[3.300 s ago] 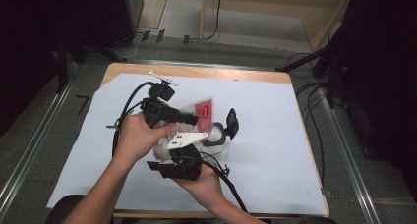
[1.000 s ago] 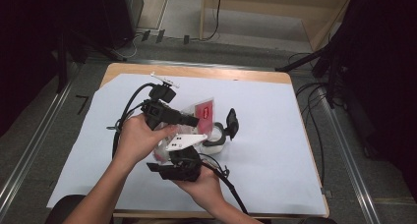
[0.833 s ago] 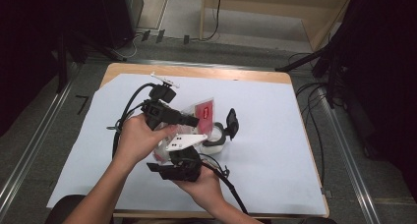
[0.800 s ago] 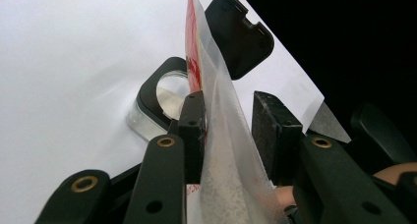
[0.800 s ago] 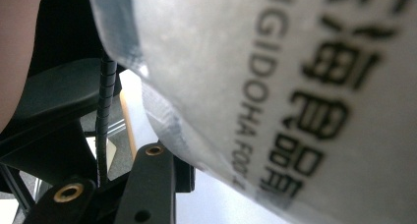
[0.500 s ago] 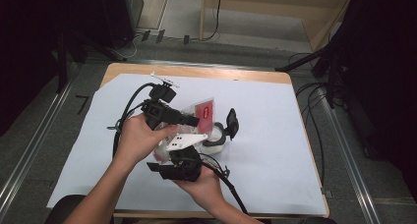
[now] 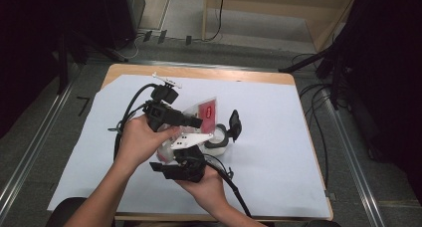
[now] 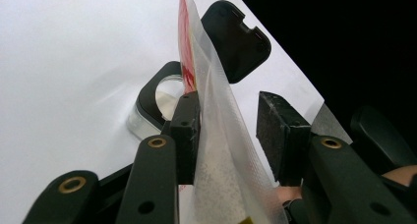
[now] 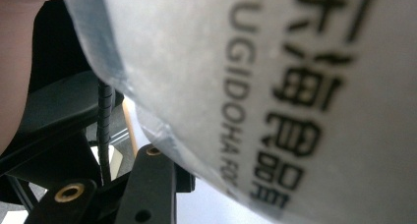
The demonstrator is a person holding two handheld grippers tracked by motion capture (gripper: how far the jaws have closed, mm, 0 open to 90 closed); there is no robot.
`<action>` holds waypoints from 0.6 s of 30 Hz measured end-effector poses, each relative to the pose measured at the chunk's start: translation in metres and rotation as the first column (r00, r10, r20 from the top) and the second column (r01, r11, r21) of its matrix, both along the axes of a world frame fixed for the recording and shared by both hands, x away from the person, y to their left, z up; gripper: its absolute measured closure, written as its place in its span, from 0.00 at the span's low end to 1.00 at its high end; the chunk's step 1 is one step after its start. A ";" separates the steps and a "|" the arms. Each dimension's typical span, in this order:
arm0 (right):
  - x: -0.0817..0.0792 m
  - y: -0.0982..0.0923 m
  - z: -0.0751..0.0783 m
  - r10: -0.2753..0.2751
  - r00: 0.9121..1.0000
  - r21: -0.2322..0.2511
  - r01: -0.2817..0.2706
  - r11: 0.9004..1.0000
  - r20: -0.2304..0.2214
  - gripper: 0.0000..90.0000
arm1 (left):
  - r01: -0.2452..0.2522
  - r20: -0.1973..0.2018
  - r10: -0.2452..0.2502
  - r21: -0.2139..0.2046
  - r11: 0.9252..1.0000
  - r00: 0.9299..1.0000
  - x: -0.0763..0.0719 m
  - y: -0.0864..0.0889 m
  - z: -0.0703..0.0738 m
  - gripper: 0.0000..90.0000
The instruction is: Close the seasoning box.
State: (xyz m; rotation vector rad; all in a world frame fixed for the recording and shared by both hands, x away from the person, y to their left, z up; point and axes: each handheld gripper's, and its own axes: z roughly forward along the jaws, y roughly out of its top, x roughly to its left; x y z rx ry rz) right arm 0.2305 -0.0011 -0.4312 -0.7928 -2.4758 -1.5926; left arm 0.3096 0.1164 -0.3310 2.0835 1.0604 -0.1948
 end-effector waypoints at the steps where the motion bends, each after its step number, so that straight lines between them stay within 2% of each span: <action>1: 0.000 0.000 0.000 0.002 1.000 0.000 -0.002 1.000 0.001 0.71 | 0.001 -0.001 -0.001 -0.001 1.000 1.000 0.000 0.000 0.000 0.71; 11: -0.002 0.002 0.000 0.024 1.000 -0.006 -0.024 1.000 0.016 0.68 | -0.003 0.010 0.003 0.002 1.000 1.000 0.000 0.000 0.000 0.74; 18: -0.002 0.002 0.000 0.021 1.000 -0.012 -0.021 1.000 0.018 0.70 | -0.003 0.013 0.003 0.001 1.000 1.000 -0.001 0.000 0.000 0.73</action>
